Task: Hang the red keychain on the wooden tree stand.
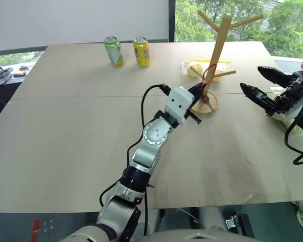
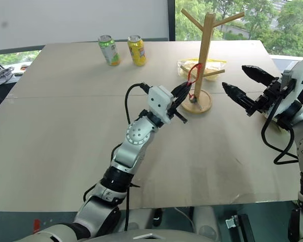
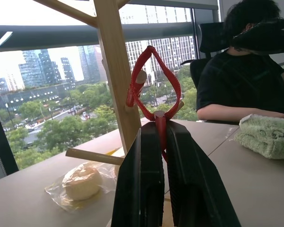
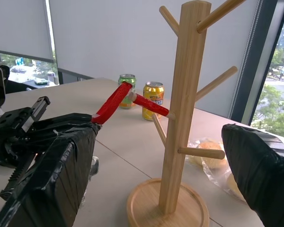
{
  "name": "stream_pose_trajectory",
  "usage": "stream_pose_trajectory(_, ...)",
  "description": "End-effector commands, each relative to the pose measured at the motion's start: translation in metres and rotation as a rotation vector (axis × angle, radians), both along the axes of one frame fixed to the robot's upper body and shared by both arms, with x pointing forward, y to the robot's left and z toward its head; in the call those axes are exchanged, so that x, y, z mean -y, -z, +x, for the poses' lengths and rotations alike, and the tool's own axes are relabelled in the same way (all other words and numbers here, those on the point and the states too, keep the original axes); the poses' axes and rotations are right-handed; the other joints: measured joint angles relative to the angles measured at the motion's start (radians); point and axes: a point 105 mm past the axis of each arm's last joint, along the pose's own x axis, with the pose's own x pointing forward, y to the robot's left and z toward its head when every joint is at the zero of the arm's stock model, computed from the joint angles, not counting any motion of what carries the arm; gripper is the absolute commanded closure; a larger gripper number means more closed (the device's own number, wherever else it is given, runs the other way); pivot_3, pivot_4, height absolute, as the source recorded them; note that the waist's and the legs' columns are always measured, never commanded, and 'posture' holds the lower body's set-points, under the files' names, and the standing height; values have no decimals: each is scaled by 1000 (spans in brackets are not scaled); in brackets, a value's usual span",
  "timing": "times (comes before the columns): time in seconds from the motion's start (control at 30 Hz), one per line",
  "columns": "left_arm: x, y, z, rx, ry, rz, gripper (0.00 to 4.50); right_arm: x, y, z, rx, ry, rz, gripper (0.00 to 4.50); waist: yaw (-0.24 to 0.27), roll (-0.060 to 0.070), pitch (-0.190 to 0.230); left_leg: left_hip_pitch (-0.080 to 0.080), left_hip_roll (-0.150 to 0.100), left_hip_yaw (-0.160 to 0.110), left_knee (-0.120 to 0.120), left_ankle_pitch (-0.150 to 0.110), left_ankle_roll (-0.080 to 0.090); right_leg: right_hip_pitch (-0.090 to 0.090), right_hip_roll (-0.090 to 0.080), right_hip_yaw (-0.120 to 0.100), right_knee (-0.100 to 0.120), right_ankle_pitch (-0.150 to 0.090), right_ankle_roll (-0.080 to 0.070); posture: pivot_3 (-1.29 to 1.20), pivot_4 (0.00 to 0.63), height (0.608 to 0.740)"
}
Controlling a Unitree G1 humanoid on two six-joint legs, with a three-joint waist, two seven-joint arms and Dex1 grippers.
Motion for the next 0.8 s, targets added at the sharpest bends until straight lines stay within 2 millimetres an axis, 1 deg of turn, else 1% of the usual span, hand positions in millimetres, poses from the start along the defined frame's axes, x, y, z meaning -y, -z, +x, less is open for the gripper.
stream_pose_trajectory(0.03,5,-21,-2,75,-3,-54,4467,-4,-10,-7,50,-19,-20,0,0,0,0,0,0,0,0,0,0,0,0,0,0,0,0,0,150,740)
stream_pose_trajectory(0.17,4,-26,-2,88,-11,-85,4467,-8,-7,-11,39,-48,-32,0,-1,0,0,0,0,0,0,0,0,0,0,0,0,0,0,0,150,740)
stream_pose_trajectory(0.27,5,-27,-2,93,-10,-95,4467,-9,-2,-13,23,-64,-49,0,0,0,0,0,0,0,0,0,0,0,0,0,0,0,0,0,150,740)
stream_pose_trajectory(0.4,4,-27,0,87,-30,-102,4467,-9,-1,-13,19,-67,-52,0,0,0,0,0,0,0,0,0,0,0,0,0,0,0,0,0,150,740)
stream_pose_trajectory(0.57,4,-24,7,65,-59,-93,4467,-9,0,-12,16,-69,-51,0,0,0,0,0,0,0,0,0,0,0,0,0,0,0,0,0,150,740)
stream_pose_trajectory(0.67,6,-20,13,45,-75,-79,4467,-8,0,-12,17,-66,-49,0,0,0,0,0,0,0,0,0,0,0,0,0,0,0,0,0,150,740)
stream_pose_trajectory(0.8,13,-18,17,38,-72,-68,4467,-8,0,-11,22,-63,-46,0,0,0,0,0,0,0,0,0,0,0,0,0,0,0,1,0,150,740)
